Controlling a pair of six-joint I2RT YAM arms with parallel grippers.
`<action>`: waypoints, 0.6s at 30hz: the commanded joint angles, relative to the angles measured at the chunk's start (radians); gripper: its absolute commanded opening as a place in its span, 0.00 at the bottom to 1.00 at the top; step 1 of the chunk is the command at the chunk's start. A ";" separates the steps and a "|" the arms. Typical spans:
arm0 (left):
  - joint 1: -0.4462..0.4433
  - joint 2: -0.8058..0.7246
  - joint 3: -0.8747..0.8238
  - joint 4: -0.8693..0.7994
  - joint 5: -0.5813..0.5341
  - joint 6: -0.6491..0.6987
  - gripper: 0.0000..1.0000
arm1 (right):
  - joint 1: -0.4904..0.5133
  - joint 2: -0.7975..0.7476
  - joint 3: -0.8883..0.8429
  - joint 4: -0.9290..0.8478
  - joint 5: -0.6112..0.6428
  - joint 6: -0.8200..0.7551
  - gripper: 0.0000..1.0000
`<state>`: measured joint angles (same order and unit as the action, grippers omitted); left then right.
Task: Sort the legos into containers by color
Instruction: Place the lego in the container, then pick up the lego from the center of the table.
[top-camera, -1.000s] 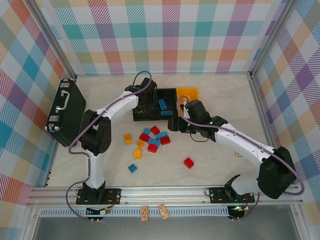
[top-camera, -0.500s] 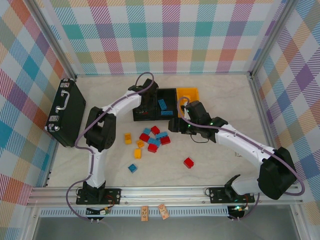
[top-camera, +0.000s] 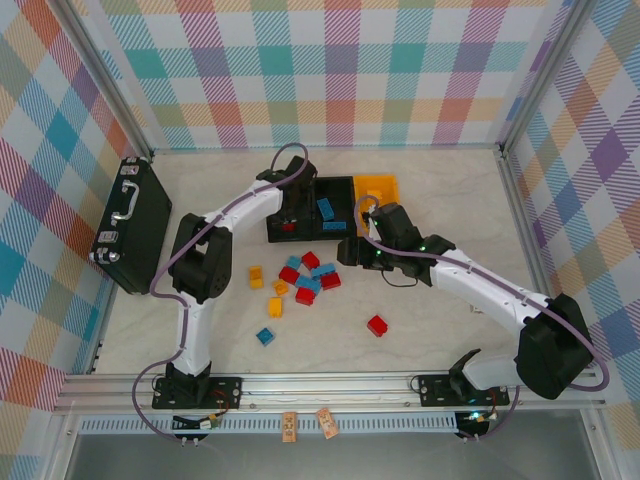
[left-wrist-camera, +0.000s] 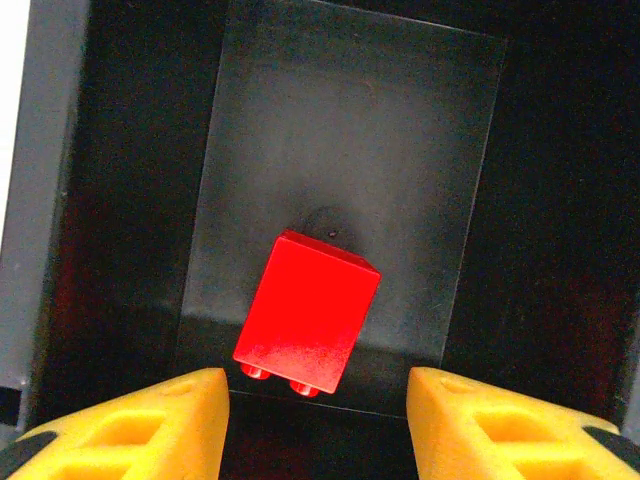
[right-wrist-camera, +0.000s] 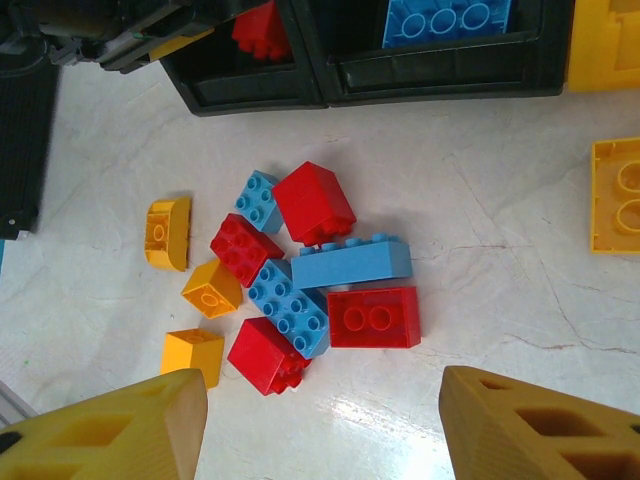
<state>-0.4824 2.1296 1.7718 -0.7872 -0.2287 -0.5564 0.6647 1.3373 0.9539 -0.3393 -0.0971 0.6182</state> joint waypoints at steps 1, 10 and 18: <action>0.004 -0.086 0.003 -0.013 0.002 0.009 0.50 | -0.004 -0.034 -0.020 -0.003 0.007 0.012 0.63; -0.006 -0.236 -0.120 0.023 0.072 0.029 0.52 | -0.004 -0.066 -0.026 -0.056 0.032 0.008 0.64; -0.040 -0.363 -0.252 0.037 0.126 0.057 0.53 | -0.004 -0.115 -0.073 -0.113 0.050 0.026 0.65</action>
<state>-0.5014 1.8233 1.5696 -0.7525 -0.1398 -0.5262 0.6647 1.2518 0.9070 -0.4065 -0.0620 0.6243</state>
